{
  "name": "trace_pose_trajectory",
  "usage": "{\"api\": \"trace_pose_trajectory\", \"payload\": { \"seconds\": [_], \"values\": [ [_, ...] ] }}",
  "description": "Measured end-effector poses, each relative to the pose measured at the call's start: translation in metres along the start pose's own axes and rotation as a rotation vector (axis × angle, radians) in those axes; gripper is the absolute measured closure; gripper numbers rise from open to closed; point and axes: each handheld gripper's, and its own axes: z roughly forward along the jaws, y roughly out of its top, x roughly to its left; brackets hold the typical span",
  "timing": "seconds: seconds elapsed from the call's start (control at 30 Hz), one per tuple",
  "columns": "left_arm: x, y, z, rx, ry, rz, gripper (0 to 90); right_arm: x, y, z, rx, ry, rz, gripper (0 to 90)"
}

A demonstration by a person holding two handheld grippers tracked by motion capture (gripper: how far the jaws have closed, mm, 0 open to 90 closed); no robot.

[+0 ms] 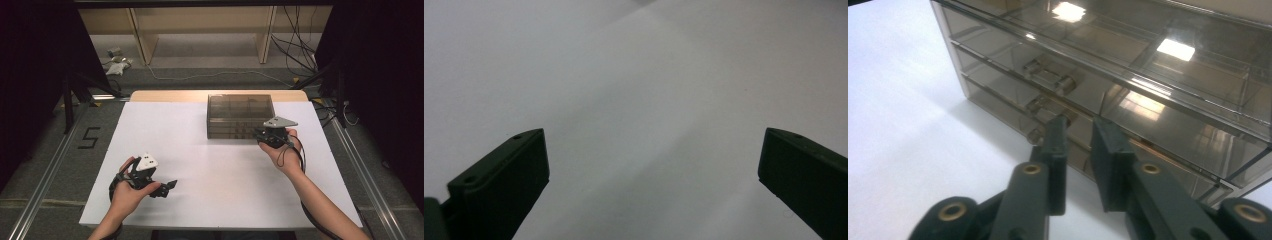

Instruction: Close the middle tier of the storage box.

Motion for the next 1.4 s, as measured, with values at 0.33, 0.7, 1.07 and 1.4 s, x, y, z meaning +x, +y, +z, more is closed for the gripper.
{"api": "trace_pose_trajectory", "payload": {
  "seconds": [0.33,0.7,1.07,1.4],
  "values": [
    [-0.001,0.000,0.000,0.001,0.000,-0.001,0.1,0.005,-0.002,-0.008,-0.006,0.049,-0.022,57.8],
    [-0.001,0.000,0.000,0.001,0.000,-0.001,0.1,0.009,-0.007,-0.020,-0.011,0.111,-0.032,47.8],
    [-0.001,0.000,0.000,0.003,0.000,0.002,0.1,0.013,-0.014,-0.028,-0.003,0.162,-0.018,34.8],
    [0.000,0.000,-0.001,0.002,0.000,0.001,0.1,0.017,-0.019,-0.038,-0.006,0.185,-0.026,29.8]
  ]
}}
